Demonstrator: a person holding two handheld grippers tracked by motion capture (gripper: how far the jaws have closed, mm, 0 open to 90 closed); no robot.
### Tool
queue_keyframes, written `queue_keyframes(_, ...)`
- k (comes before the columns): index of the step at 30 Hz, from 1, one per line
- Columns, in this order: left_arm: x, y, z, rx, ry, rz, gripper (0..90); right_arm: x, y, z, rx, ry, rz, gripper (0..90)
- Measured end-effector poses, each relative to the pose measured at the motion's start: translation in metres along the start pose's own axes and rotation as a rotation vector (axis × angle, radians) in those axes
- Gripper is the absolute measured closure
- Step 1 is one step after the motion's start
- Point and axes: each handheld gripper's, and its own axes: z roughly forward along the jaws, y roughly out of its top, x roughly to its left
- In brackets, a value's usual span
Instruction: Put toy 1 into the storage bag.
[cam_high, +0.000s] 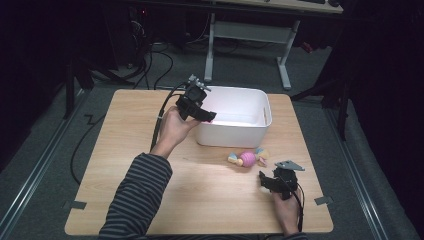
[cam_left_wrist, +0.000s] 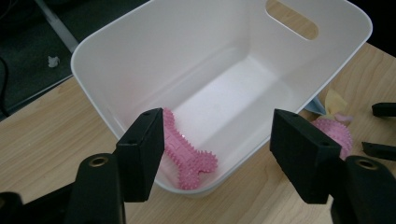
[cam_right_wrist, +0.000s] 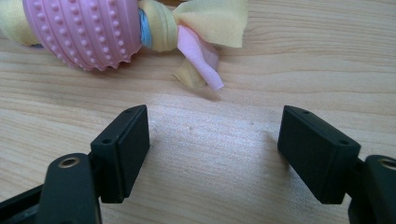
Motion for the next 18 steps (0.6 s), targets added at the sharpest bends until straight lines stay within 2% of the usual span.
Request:
queue_keyframes(3,0.001,-0.004,-0.005,-0.008,0.011,-0.004,35.8,0.0,0.0,0.0,0.0,0.0,0.0,24.8)
queue_keyframes(11,0.008,-0.024,-0.031,-0.064,0.028,-0.036,35.7,0.0,0.0,0.0,0.001,0.0,-0.002,24.9)
queue_keyframes(13,0.011,-0.033,-0.041,-0.075,0.022,-0.059,35.8,0.0,0.0,0.0,0.001,-0.001,-0.002,24.9)
queue_keyframes(16,0.013,-0.038,-0.046,-0.078,0.033,-0.064,36.4,0.0,0.0,0.0,0.001,-0.001,-0.002,24.9)
queue_keyframes(18,0.016,-0.046,-0.055,-0.102,0.027,-0.085,36.5,0.0,0.0,0.0,0.001,-0.001,-0.002,24.9)
